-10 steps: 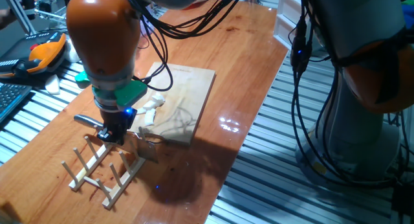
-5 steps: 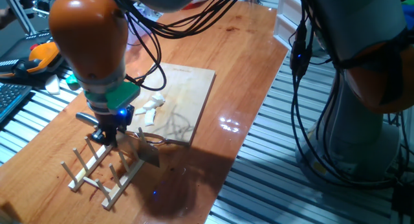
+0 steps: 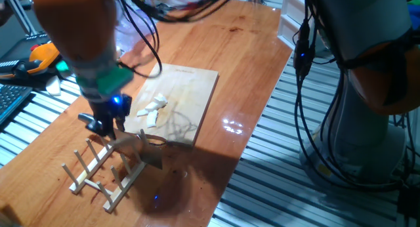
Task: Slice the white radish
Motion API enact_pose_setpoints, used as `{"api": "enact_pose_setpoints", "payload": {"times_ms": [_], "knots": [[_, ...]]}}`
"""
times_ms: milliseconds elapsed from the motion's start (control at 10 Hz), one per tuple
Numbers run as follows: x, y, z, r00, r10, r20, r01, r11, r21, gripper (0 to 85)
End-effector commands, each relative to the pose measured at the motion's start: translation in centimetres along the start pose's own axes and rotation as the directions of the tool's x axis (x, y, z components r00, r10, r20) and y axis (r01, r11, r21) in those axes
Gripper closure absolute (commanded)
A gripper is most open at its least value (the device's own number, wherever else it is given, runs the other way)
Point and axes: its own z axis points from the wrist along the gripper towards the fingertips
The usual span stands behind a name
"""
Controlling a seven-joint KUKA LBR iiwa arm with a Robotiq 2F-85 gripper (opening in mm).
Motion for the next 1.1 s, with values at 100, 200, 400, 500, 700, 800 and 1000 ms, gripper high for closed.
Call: {"api": "enact_pose_setpoints", "payload": {"times_ms": [100,200,400,500,700,800,1000], "knots": [[-0.9,-2.2,-7.2,1.0,-0.015,-0.027,0.015,1.0,0.005,51.0],[-1.5,-3.5,-8.5,0.998,-0.051,-0.026,0.052,0.999,0.008,68.0],[-3.0,-6.8,-9.9,0.986,-0.168,-0.013,0.169,0.983,0.072,85.0],[-3.5,-8.1,-10.2,0.979,-0.204,-0.005,0.204,0.975,0.089,85.0],[-3.9,-12.0,-10.8,0.962,-0.274,-0.009,0.274,0.958,0.086,85.0],[-4.0,-14.4,-10.9,0.954,-0.301,-0.009,0.301,0.952,0.057,85.0],[-4.4,-16.6,-10.8,0.954,-0.3,-0.008,0.3,0.954,-0.01,85.0]]}}
